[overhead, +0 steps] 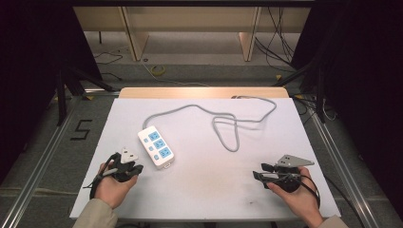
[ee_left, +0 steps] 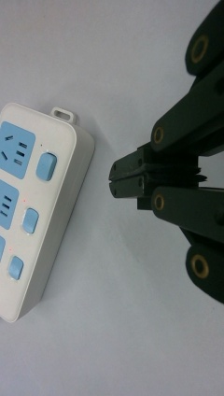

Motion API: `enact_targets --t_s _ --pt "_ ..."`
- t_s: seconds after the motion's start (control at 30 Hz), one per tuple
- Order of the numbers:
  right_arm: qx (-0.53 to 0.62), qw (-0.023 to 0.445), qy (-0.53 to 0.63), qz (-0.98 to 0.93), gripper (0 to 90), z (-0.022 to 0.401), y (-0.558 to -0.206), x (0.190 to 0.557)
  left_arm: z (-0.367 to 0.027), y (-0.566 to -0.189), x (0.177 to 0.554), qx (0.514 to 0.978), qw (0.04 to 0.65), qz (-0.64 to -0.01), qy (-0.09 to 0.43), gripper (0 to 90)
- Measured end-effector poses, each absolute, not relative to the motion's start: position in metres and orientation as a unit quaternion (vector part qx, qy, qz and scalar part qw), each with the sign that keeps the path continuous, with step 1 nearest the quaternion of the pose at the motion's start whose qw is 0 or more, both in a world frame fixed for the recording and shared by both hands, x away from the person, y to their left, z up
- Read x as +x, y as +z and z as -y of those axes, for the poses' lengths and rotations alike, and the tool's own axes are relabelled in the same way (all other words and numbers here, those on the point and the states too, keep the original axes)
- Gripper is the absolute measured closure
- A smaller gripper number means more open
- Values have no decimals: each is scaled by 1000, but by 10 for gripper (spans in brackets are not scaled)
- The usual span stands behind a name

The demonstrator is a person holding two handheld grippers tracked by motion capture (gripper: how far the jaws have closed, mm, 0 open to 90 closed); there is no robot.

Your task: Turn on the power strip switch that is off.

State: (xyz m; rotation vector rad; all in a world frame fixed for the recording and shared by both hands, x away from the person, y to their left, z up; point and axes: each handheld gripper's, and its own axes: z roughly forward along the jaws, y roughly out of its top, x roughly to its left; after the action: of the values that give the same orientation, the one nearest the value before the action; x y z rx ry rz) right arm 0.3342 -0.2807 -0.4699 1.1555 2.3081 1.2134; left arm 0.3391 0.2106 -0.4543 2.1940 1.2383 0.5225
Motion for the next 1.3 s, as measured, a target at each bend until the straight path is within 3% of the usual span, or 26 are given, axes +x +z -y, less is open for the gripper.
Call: enact_targets --t_s 1.3 --pt "400 142 419 -803 501 277 -470 334 -199 -441 359 832 259 -458 178 898"
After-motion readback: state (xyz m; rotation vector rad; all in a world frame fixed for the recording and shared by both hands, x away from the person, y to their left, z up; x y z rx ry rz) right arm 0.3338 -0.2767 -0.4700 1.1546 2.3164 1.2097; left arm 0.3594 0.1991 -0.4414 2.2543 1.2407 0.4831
